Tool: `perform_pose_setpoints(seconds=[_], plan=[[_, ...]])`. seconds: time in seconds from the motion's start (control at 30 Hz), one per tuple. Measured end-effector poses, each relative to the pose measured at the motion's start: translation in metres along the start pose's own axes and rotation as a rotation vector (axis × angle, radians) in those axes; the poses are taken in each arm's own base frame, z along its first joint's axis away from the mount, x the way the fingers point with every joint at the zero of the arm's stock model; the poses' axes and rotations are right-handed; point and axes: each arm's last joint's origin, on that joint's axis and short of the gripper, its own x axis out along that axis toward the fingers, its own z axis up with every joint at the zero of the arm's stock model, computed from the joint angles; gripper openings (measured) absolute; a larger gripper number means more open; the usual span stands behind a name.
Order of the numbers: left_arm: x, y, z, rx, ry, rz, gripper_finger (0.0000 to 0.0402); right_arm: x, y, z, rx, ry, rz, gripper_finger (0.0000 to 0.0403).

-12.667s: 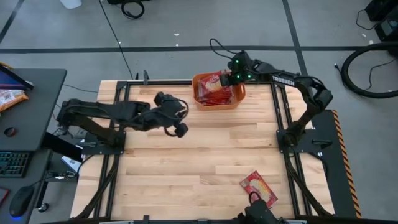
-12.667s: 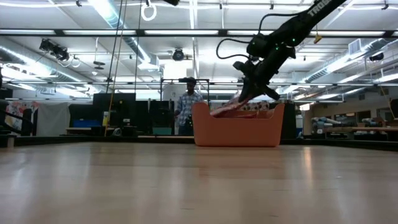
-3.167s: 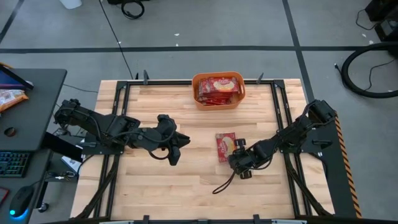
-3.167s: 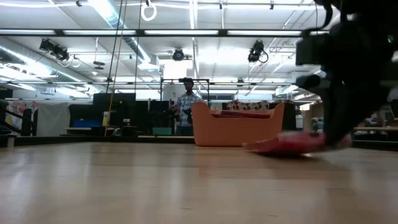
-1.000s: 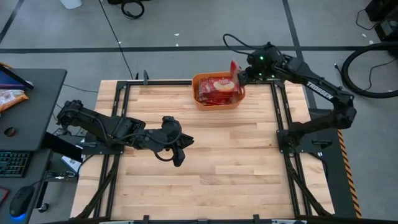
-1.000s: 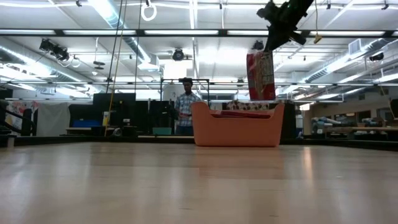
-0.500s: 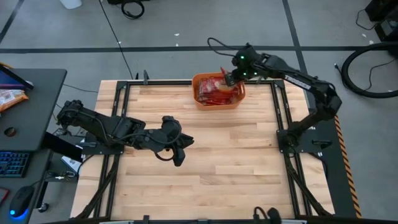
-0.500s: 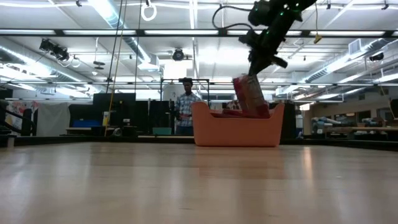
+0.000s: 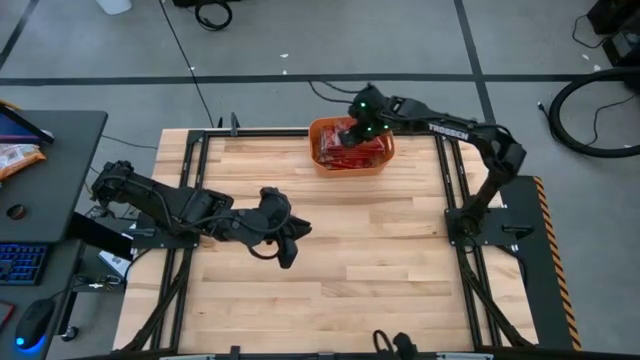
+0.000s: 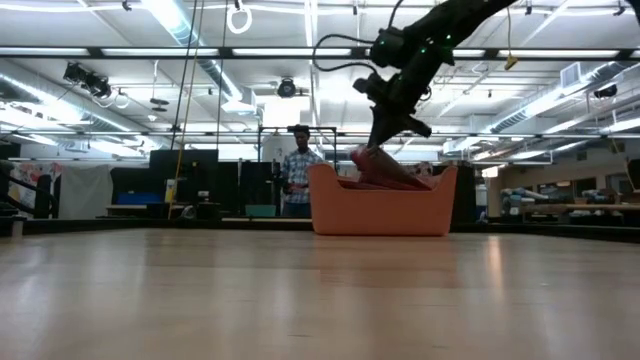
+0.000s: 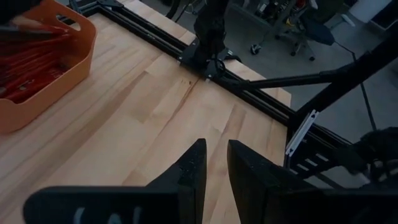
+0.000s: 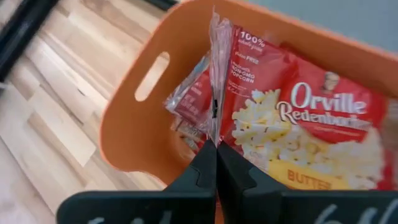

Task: Sort popcorn bags into baskets
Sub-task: Put the popcorn pack into the orange bin

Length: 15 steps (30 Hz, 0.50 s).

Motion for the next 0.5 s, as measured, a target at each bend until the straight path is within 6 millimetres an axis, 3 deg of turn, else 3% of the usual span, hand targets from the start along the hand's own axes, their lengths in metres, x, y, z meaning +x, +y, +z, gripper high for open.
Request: perform_pose_setpoints(seconds=[0.23,0.5], plan=[[0.0,0.0,0.0,-0.027,0.001,-0.002,0.0068,0.026,0.001,-0.003,-0.018,0.033,-0.006,0.0017],[0.0,0.0,0.0,-0.07,0.006,-0.004,0.0068,0.03,-0.001,0.001,-0.071,-0.016,-0.045,0.0049]])
